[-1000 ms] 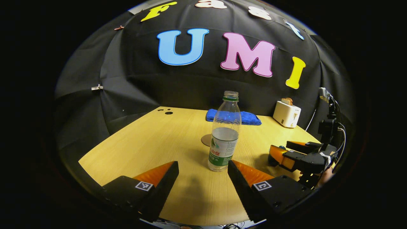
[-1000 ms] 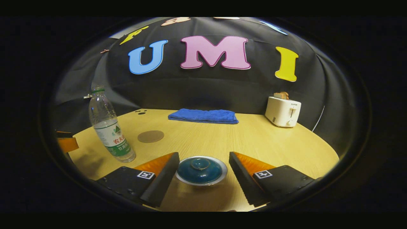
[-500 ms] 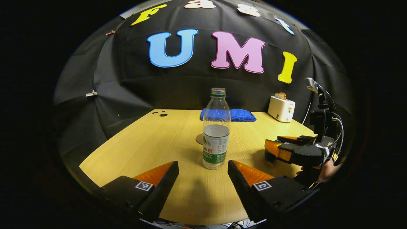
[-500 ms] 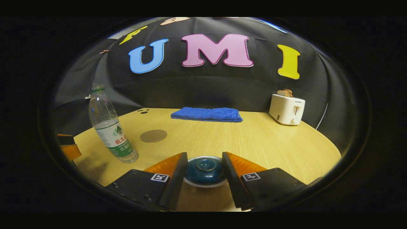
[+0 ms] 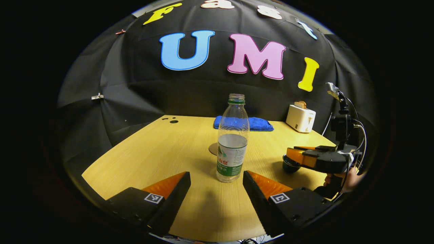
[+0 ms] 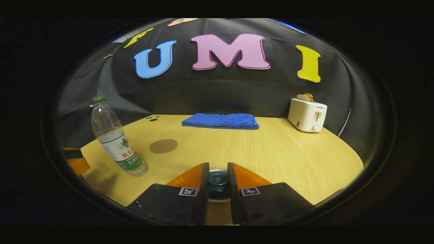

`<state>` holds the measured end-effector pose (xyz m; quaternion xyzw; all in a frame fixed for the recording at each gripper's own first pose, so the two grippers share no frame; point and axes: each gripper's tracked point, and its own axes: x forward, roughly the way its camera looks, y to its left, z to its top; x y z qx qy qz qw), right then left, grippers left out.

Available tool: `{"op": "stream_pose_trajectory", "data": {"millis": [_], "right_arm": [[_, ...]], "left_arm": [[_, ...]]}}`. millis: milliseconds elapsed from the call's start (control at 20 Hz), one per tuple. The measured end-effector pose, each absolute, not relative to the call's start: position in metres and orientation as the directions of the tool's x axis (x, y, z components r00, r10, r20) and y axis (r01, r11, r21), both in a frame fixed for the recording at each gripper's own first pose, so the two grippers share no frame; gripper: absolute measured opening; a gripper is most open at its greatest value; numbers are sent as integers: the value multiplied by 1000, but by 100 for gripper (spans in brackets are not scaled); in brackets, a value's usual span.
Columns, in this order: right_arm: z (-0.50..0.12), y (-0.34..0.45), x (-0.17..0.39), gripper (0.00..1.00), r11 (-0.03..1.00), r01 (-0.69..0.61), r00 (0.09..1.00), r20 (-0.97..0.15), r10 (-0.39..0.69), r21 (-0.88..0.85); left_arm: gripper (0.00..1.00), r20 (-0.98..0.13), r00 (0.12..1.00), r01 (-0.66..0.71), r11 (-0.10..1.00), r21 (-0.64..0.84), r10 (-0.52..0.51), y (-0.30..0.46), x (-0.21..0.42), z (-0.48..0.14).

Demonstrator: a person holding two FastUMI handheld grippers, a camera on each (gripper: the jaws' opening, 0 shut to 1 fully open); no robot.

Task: Open the teacup lid with one hand, grasp the water bottle and pour water into the teacup with the other hand; after pouring, place the water bottle on the coaster and then close the teacup lid.

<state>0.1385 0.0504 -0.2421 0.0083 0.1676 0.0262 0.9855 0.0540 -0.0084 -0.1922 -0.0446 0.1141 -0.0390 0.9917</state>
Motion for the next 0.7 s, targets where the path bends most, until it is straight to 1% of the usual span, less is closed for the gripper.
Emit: {"op": "stream_pose_trajectory", "data": {"millis": [50,100,150,200,250,350,400,450,500,550,700], "right_arm": [[-241,51,137,28,998,-52,939,-340,59,27],[-241,50,137,33,998,-54,936,-346,60,26],[-240,50,137,28,998,-57,934,-351,61,24],[-237,49,137,33,998,-56,935,-348,61,25],[-232,48,138,24,998,-53,939,-340,59,28],[-224,43,140,28,998,-49,943,-329,56,28],[-219,42,141,28,998,-51,944,-325,56,27],[-216,40,140,28,999,-50,945,-323,55,22],[-211,37,138,24,999,-49,947,-316,53,21],[-206,35,136,28,999,-48,949,-310,52,22],[-192,23,130,28,999,-37,953,-298,44,29]], "left_arm": [[98,-226,969,81,993,-84,-98,-10,56,-194],[99,-229,968,89,994,-69,-103,-10,60,-196],[98,-234,966,100,993,-60,-112,-12,63,-197],[98,-230,965,115,992,-59,-126,-15,68,-196],[98,-223,963,138,987,-76,-152,-20,72,-193],[99,-212,958,167,978,-125,-191,-27,83,-194],[98,-208,960,164,978,-131,-189,-27,91,-195],[98,-203,963,154,980,-126,-178,-23,99,-195],[99,-195,965,151,981,-120,-173,-22,107,-194],[99,-180,968,157,981,-113,-176,-22,115,-190],[95,-114,965,229,971,-68,-235,-34,138,-179]]}}
